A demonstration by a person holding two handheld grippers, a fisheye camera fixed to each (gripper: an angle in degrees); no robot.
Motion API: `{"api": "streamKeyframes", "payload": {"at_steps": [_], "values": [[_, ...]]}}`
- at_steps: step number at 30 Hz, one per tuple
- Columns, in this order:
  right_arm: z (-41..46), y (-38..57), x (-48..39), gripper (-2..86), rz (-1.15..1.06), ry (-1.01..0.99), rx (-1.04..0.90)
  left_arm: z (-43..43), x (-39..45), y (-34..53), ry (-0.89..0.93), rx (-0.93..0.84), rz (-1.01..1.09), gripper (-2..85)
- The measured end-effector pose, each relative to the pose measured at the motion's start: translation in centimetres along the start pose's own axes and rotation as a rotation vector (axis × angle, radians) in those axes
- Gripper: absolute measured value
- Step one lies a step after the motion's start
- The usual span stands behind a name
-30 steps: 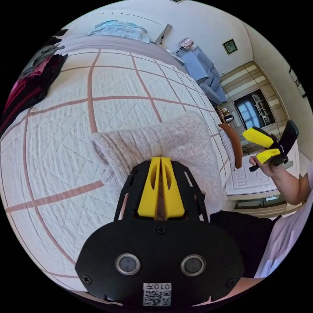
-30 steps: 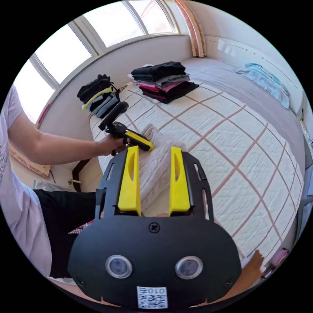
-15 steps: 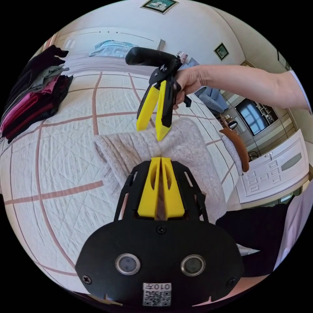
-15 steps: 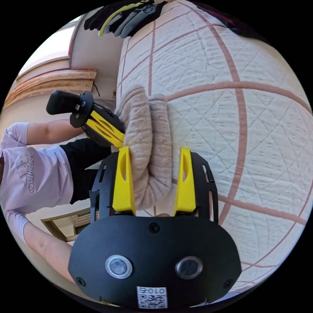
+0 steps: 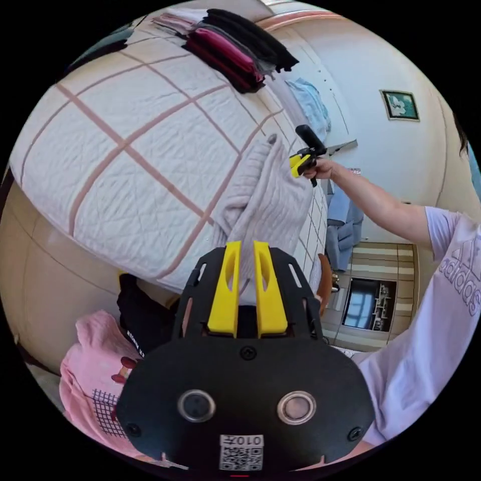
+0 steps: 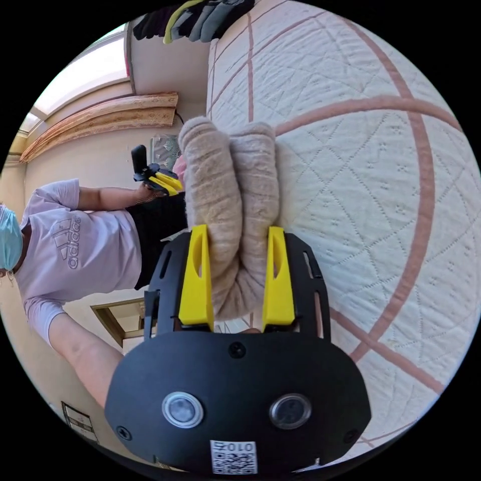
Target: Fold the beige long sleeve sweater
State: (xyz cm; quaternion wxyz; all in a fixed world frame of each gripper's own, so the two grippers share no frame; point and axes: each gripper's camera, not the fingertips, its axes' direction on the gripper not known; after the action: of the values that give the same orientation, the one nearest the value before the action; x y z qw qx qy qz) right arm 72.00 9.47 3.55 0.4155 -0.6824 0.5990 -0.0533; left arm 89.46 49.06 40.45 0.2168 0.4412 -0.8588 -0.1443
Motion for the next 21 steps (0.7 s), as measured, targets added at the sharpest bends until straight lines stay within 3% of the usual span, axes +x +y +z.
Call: {"api": "streamKeyframes", "payload": {"at_steps": [4, 7, 9, 14, 17, 21], "values": [[0.6, 0.0, -2.1, 10.1, -0.048, 0.050, -0.001, 5.0, -1.4, 2.3, 0.019, -0.149, -0.027, 4.5], [-0.2, 1.4, -3.6, 7.5, 0.001, 0.086, 0.075, 7.0, -0.9, 1.3, 0.038, -0.160, 0.012, 5.0], [-1.0, 3.5, -4.4, 6.0, 0.047, 0.061, 0.173, 7.7, 0.0, 0.6, 0.049, -0.191, 0.057, 5.2], [1.0, 19.8, -3.1, 4.1, 0.376, -0.139, 0.692, 6.8, 2.4, -0.4, 0.047, -0.192, 0.166, 5.7], [5.7, 25.6, -6.0, 5.8, 0.375, -0.041, 0.854, 7.0, 3.1, -0.8, 0.043, -0.194, 0.193, 6.2], [9.0, 27.2, -8.4, 8.0, 0.316, -0.035, 0.911, 8.2, 3.4, -1.1, 0.020, -0.205, 0.183, 7.5]]}}
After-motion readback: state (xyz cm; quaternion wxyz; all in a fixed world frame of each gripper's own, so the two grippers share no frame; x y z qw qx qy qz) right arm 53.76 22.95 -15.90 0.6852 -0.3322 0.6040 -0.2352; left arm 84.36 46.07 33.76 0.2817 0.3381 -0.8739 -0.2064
